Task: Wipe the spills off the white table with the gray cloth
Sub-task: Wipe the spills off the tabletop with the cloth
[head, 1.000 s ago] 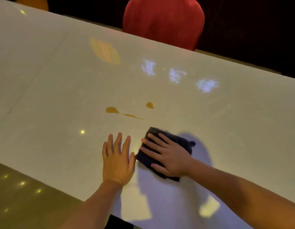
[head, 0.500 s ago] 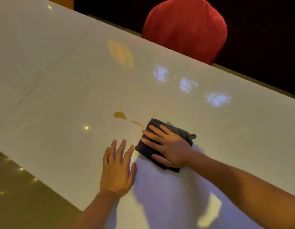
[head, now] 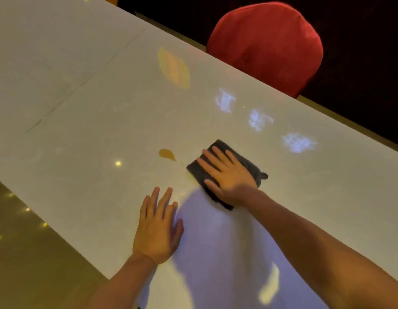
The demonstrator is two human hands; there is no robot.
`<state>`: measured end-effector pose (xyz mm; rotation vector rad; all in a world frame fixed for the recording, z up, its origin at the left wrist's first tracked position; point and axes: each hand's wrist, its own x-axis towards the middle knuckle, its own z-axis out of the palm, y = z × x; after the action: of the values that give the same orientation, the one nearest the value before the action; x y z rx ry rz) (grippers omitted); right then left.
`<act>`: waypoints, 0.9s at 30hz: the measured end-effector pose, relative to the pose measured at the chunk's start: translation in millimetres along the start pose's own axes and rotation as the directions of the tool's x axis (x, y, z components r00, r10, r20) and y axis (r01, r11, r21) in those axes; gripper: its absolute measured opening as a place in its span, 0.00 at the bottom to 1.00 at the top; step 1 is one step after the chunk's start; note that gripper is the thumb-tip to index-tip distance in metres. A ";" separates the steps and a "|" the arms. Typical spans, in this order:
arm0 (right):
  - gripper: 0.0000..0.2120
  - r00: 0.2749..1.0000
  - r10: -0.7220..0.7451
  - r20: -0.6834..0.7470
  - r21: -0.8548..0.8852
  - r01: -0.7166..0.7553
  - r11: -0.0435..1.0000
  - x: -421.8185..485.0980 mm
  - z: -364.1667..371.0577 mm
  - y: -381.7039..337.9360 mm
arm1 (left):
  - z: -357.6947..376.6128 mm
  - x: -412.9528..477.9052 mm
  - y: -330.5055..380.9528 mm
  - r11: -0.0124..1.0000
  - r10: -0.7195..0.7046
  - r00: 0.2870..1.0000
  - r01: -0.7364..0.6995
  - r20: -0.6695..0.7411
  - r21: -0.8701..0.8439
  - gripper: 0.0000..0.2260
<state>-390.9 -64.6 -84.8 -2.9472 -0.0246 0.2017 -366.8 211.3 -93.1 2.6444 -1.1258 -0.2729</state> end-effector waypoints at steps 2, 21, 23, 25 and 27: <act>0.30 0.864 0.494 -0.095 0.049 -0.491 0.869 14.2 -11.4 30.9 | 0.9 -0.6 -0.2 1.000 0.016 0.999 -0.016 -0.029 -0.009 0.22; 0.34 0.630 0.772 -0.088 0.225 -0.742 0.631 96.3 -13.8 -63.8 | 10.1 1.8 5.6 0.997 -0.066 0.982 0.072 -0.176 0.025 0.17; 0.34 0.822 0.562 -0.087 0.162 -0.545 0.823 105.8 -3.0 -117.3 | 10.2 -0.8 2.4 0.998 -0.053 0.980 0.058 -0.192 0.020 0.16; 0.34 0.970 0.243 -0.008 0.095 -0.241 0.966 94.3 9.2 -141.0 | 7.4 -3.0 0.8 0.999 -0.049 0.971 0.042 -0.234 -0.035 0.13; 0.33 0.998 -0.037 0.048 0.060 0.034 0.998 79.8 8.5 -114.8 | 1.1 -4.7 -1.5 0.995 -0.048 0.967 0.023 -0.251 -0.102 0.11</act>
<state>-313.4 52.1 -82.2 -2.8805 -0.0769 0.2653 -369.2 215.6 -94.3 2.5261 -0.9584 0.0052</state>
